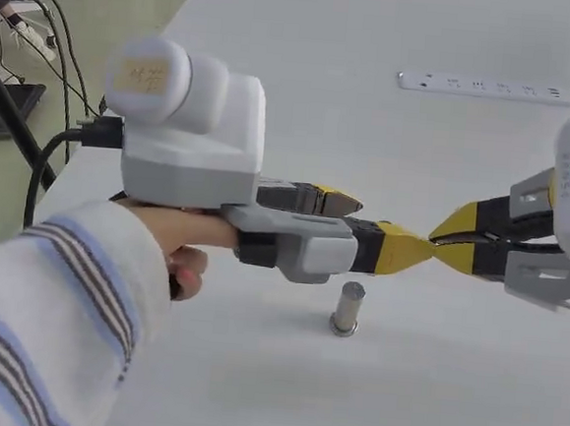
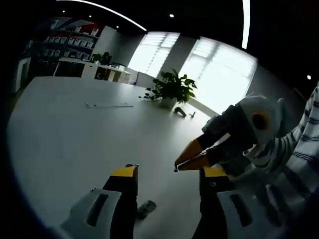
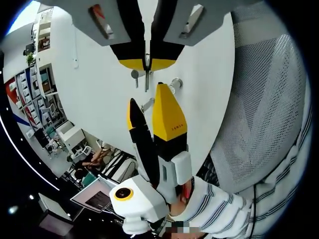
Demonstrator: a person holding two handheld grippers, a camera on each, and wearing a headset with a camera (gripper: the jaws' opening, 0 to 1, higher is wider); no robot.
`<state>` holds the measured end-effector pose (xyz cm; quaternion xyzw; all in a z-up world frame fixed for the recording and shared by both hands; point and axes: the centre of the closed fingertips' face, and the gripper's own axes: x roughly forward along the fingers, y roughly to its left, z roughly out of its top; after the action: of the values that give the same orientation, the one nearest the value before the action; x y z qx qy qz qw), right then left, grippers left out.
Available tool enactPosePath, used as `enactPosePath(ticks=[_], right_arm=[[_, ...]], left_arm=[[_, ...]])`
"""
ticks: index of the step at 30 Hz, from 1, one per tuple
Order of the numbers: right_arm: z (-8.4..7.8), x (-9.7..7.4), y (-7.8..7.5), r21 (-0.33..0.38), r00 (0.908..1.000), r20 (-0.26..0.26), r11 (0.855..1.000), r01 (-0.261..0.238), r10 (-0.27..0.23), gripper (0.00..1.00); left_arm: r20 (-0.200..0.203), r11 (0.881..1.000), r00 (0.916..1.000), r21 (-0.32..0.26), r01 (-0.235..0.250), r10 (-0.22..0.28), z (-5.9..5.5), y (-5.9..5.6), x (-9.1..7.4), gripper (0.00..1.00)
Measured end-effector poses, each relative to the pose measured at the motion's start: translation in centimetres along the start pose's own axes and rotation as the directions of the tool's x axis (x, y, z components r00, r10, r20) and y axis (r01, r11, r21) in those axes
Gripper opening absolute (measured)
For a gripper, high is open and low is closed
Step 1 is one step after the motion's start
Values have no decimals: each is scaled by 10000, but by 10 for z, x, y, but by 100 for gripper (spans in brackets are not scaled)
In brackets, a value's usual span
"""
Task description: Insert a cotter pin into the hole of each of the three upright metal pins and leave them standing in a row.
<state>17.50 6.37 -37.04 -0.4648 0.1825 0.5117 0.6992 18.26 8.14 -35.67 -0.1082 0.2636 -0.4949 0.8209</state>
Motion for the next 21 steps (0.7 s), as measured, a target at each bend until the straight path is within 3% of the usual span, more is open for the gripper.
enactPosePath(ticks=[4,7,11,21], right_arm=[[3,0,1,16,9999,72,10000,70,-70,0],[4,0,1,8,9999,92,9999,105,-105,0],[6,-1,2,90,9997,211,9999,115,-117,0],[7,-2,-2,136,9988,308,9992,377,-381,0]], left_arm=[[-176,9998,9997,88,173,-171,-2,-2,4,41],[-22,9992,9994,-184,351,-351,2,-3,6,34],[-19,9977,9981,-284,613,-613,4,-6,7,14],[-287,9949,9960,-570,830,-847,0,-12,11,6]])
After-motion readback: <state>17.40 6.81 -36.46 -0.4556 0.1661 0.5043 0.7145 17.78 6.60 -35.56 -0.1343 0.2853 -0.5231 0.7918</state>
